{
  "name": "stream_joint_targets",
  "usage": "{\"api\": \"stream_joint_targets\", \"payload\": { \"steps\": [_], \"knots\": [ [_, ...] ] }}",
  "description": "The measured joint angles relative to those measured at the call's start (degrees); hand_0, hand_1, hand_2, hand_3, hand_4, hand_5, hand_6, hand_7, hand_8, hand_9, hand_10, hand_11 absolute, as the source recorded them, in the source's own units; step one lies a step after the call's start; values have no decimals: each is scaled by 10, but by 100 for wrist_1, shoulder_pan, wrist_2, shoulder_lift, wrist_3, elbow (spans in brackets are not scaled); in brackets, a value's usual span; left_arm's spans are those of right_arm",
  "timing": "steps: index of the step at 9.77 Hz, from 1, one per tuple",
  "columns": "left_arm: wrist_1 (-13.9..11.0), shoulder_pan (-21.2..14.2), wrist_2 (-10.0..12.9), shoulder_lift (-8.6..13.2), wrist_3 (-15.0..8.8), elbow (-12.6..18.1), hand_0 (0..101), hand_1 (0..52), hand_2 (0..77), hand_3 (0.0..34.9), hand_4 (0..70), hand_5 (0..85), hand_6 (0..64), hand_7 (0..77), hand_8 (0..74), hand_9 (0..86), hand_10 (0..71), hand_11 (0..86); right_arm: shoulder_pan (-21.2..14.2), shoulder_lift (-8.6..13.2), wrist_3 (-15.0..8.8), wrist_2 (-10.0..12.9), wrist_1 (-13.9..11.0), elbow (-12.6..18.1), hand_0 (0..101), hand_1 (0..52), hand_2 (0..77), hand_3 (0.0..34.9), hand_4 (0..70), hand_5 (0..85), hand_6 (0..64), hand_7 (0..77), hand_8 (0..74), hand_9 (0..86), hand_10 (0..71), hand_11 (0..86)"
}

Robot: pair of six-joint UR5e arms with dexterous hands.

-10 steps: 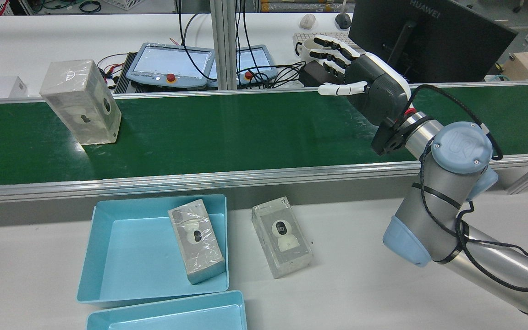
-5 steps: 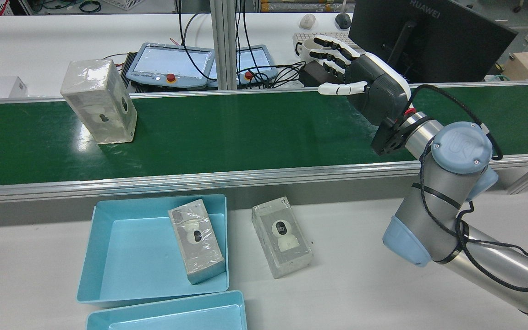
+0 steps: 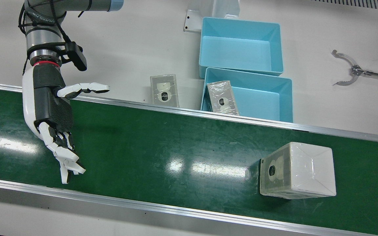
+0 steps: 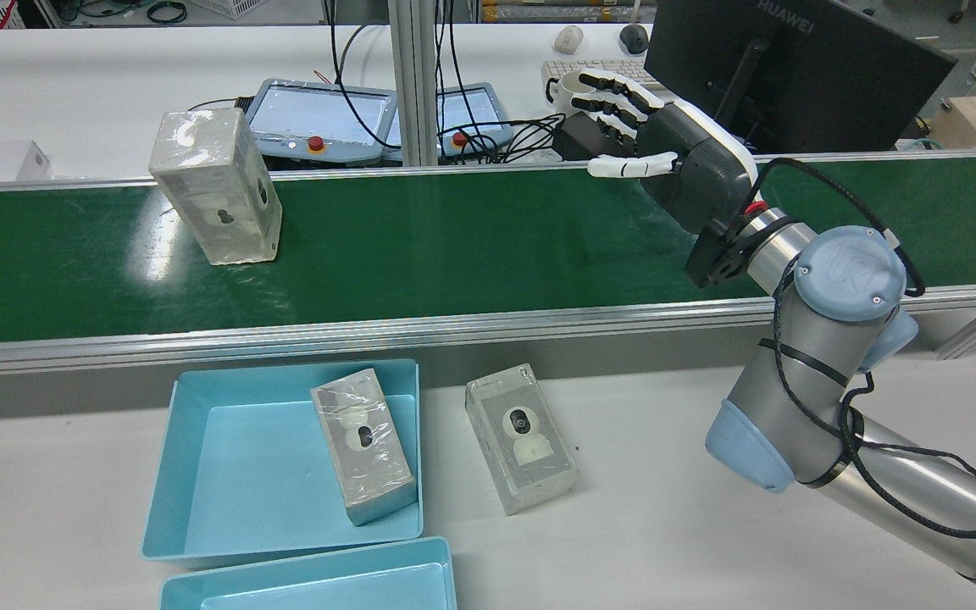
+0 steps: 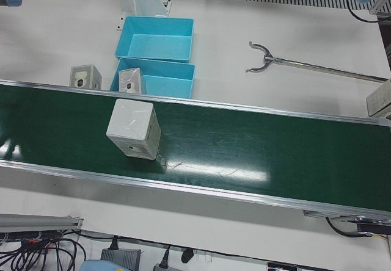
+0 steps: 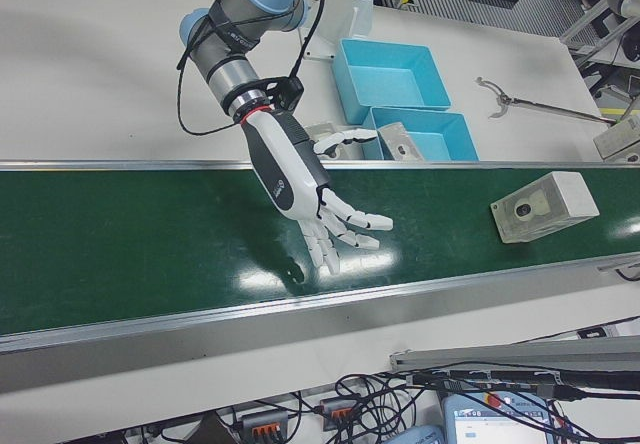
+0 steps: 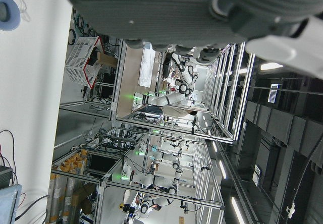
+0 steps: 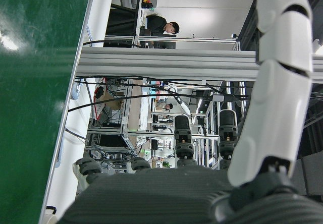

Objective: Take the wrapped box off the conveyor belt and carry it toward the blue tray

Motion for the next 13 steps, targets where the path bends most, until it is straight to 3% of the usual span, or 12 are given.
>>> {"api": "stream_joint_targets", "payload": {
  "steps": [9,13],
  "knots": [
    [0,0,0,0,0,0,0,0,11,0,0,5,0,5,5,0,0,0,-9,187,-11,6,0,-39,438,109,169,299,136,213,0,218,0,33,16,38],
    [0,0,0,0,0,0,0,0,11,0,0,5,0,5,5,0,5,0,7,375,-16,6,1,-285,428,109,169,300,147,240,0,229,0,33,22,38]
  ]
}}
